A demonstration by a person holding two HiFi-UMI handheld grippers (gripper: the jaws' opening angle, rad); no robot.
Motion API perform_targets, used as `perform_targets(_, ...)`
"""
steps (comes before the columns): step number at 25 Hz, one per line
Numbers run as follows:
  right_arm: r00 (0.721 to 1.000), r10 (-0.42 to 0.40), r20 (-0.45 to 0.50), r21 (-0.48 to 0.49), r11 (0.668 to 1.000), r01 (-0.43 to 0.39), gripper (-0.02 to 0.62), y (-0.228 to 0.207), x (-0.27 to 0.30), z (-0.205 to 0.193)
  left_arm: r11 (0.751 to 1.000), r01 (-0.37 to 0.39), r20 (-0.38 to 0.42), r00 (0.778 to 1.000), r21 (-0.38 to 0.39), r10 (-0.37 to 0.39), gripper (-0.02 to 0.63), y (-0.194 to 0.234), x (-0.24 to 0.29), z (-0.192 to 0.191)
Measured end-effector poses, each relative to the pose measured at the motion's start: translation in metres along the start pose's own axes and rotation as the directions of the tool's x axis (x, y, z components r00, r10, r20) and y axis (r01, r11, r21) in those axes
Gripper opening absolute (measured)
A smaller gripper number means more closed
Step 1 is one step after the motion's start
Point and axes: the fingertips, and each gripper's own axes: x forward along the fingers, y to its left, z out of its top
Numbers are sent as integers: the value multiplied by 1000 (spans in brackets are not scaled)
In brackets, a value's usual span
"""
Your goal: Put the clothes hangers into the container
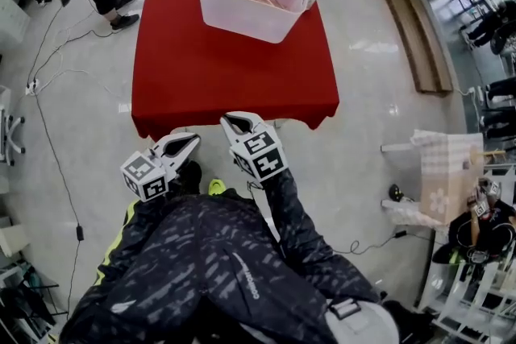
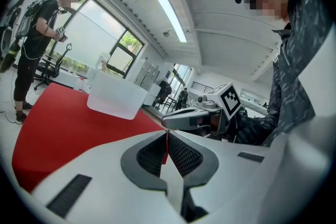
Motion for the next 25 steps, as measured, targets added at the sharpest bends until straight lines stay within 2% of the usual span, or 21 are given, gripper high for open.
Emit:
perform_targets(6,1000,9,4,-4,1000,-9,16,21,-9,-1,1000,-22,5,1000,-7,22,12,-3,-17,0)
perform_targets(25,999,-8,42,-14,1000,8,15,32,-44,-16,999,24,16,1000,42,-24,12,-37,-2,1)
